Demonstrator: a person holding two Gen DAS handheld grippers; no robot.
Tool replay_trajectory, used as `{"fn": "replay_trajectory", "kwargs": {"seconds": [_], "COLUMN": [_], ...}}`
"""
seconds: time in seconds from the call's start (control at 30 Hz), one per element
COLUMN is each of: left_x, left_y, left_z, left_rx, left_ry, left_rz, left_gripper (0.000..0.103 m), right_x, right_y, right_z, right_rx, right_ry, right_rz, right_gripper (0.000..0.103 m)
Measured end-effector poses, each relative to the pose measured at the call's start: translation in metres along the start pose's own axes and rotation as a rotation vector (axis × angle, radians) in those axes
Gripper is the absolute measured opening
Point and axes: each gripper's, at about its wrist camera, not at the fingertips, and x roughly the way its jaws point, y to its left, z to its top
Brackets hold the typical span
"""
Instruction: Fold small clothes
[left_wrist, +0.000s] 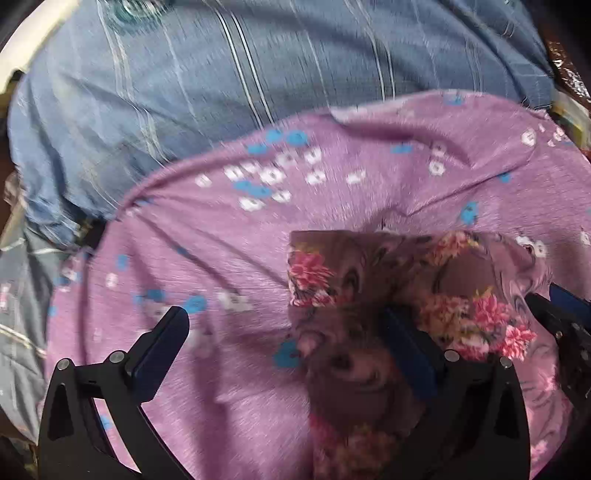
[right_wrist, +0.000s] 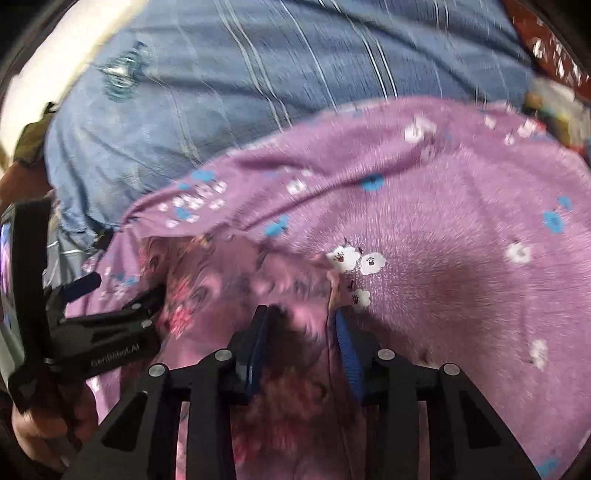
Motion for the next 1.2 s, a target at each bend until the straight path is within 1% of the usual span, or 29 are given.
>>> {"fn": "replay_trajectory", "kwargs": {"seconds": [0.03,0.07,0.17,0.23,0.33,0.4,0.5,0.6,0.67,0.77,0.87,0.9,1.0,1.1,1.2], "left_x": [0.005,0.01,0.02,0.011,-0.013,-0.03,-0.056,-0.076,-0.079,-0.082,-0.08,-0.08,-0.084,-0.088,-0.09], "left_y": [0.001,0.003,0.007,0.009,0.008,0.011,0.013,0.006,0.002,-0.002,0.0,0.0,-0.001,-0.001,-0.001], "left_z": [0.001,0.004,0.009,0.008,-0.003,-0.014,-0.038,-0.069,-0.084,-0.105,-0.123,-0.128,-0.141,-0.153,-0.164], "left_rx": [-0.018,-0.039,-0.071,-0.073,-0.022,-0.001,0.029,0.087,0.113,0.13,0.124,0.123,0.136,0.115,0.115], "left_ry": [0.01,0.017,0.056,0.058,0.012,-0.009,-0.026,-0.029,-0.019,-0.012,0.008,0.004,-0.033,-0.061,-0.103], "left_rz": [-0.018,-0.035,-0.066,-0.054,-0.012,-0.019,-0.062,-0.072,-0.071,-0.057,-0.055,-0.055,-0.034,-0.013,0.004], "left_gripper": [0.103,0.103,0.103,0.103,0.103,0.103,0.103,0.103,0.103,0.103,0.103,0.103,0.103,0.103,0.103], "right_x": [0.005,0.011,0.021,0.019,0.001,-0.019,-0.05,-0.072,-0.079,-0.076,-0.07,-0.07,-0.075,-0.077,-0.077], "right_y": [-0.003,-0.005,-0.011,-0.009,-0.009,-0.01,-0.005,0.003,0.007,0.007,0.001,0.0,0.003,0.007,0.006], "right_z": [0.002,0.006,0.015,0.017,0.01,0.001,-0.015,-0.036,-0.051,-0.073,-0.094,-0.098,-0.114,-0.126,-0.14], "right_rx": [0.007,0.016,0.04,0.041,0.043,0.039,0.017,-0.017,-0.029,-0.035,-0.009,-0.016,-0.051,-0.078,-0.093], "right_ry": [0.01,0.011,0.03,0.037,0.019,0.002,-0.022,-0.006,0.017,0.061,0.114,0.112,0.096,0.108,0.12], "right_rz": [-0.01,-0.026,-0.006,-0.011,0.017,0.035,0.074,0.11,0.119,0.093,0.104,0.1,0.07,0.033,0.006], "right_gripper": [0.042,0.049,0.05,0.05,0.05,0.05,0.052,0.052,0.052,0.052,0.048,0.048,0.048,0.049,0.05]}}
